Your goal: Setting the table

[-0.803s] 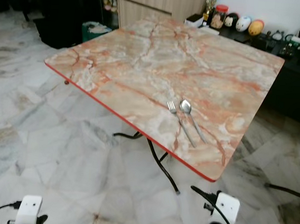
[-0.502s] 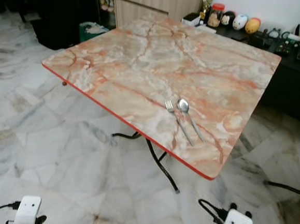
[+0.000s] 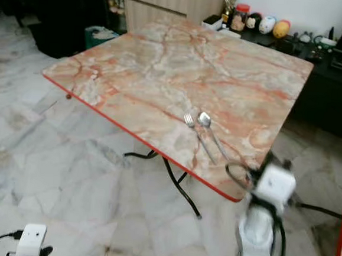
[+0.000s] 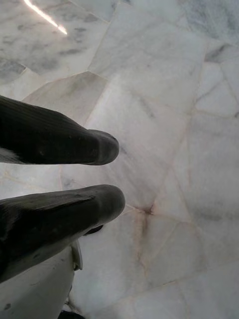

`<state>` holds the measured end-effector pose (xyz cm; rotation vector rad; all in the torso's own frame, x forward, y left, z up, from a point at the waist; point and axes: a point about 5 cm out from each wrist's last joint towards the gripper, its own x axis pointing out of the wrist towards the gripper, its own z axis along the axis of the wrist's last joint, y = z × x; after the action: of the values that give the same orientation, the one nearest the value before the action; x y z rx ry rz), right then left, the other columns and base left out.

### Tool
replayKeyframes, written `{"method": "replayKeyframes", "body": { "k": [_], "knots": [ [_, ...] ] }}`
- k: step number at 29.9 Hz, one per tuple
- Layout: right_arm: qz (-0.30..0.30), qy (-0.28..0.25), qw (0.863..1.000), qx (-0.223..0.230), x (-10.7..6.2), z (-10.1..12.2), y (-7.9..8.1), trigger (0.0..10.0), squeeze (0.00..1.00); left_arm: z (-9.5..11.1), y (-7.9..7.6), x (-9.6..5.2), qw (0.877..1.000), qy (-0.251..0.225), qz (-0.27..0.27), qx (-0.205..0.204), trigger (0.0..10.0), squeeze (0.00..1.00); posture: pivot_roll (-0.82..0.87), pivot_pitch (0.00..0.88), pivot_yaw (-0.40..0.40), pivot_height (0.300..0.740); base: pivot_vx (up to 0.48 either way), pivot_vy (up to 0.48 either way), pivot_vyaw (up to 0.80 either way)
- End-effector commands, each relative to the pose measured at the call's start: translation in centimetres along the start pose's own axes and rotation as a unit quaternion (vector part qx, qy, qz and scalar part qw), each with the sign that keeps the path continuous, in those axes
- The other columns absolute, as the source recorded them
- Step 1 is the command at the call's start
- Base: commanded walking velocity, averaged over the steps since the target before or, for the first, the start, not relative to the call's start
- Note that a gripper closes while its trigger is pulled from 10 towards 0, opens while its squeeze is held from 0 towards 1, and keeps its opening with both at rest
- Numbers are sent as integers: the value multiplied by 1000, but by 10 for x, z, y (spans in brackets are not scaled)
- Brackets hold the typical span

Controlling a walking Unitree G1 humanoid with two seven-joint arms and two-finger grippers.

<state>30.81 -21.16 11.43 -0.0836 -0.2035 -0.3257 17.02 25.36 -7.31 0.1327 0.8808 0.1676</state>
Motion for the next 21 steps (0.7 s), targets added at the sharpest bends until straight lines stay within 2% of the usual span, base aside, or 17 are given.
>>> {"method": "replayKeyframes", "body": {
  "k": [1,3,8,15,21],
  "knots": [
    [46,34,998,23,6,-6,13,10000,0,-6,2,-1,1000,14,6,-6,10000,0,-14,0,-18,740,0,0,0],
    [66,43,995,56,17,-1,25,10000,0,-6,2,-1,1000,12,10,-13,10000,0,-9,0,-19,740,0,0,0],
    [77,42,994,59,30,6,39,10000,0,-5,1,-1,1000,8,12,-20,10000,0,-1,0,-22,740,0,0,0],
    [90,43,992,76,31,7,50,10000,0,-4,-1,-1,1000,6,14,-26,10000,0,7,0,-20,740,0,0,0],
    [100,39,991,75,28,4,53,10000,0,-4,1,-1,999,5,16,-27,10000,0,9,0,-18,740,0,0,800]
  ]
}}
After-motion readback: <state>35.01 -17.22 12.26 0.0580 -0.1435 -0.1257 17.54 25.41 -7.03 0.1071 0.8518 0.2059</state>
